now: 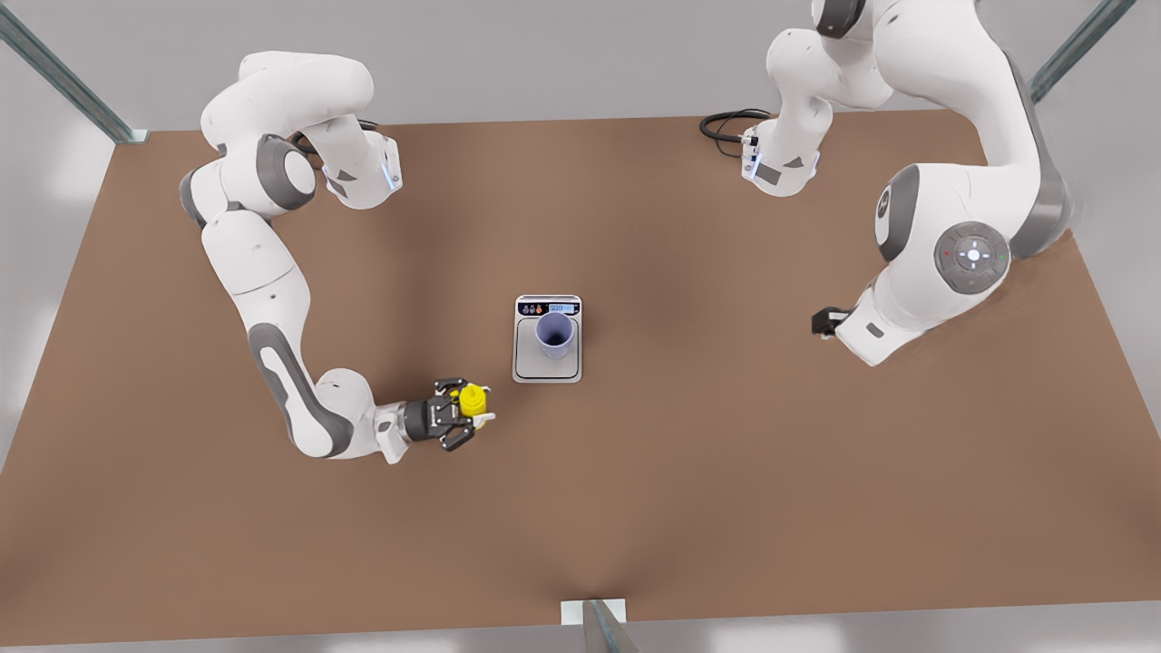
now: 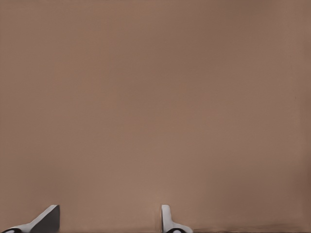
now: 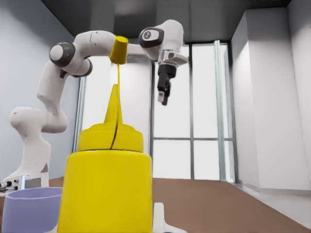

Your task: Move cup to the weight, pick up sauce bottle, pour sauce

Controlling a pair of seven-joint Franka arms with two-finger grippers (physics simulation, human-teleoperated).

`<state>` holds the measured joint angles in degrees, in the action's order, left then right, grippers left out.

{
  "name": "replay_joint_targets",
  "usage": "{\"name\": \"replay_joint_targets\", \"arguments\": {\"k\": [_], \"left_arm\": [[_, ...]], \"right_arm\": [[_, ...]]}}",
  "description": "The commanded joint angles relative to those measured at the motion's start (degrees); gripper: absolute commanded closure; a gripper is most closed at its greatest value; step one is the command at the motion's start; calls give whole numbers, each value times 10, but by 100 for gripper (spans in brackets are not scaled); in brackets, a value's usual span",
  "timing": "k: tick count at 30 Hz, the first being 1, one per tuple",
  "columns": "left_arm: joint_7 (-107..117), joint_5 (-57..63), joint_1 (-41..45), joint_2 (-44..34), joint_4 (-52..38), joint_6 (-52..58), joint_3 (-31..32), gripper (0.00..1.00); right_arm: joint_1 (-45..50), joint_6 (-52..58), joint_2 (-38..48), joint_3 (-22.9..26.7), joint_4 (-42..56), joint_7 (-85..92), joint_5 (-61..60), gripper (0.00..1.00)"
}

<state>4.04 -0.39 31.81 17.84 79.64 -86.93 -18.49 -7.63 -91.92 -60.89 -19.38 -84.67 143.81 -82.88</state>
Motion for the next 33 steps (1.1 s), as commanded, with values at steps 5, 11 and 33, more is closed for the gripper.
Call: {"name": "replay_joint_targets", "arguments": {"k": [5, 11, 33], "left_arm": [[-3, -49, 16, -1, -49, 35, -1, 0], [-2, -49, 23, 1, -48, 35, -1, 0], [-1, -47, 51, 9, -49, 35, -1, 0]], "right_arm": [[-48, 77, 4, 2, -1, -31, 68, 56], [-103, 102, 3, 4, -19, -30, 132, 55], [-129, 104, -8, 10, -26, -17, 157, 7]]}}
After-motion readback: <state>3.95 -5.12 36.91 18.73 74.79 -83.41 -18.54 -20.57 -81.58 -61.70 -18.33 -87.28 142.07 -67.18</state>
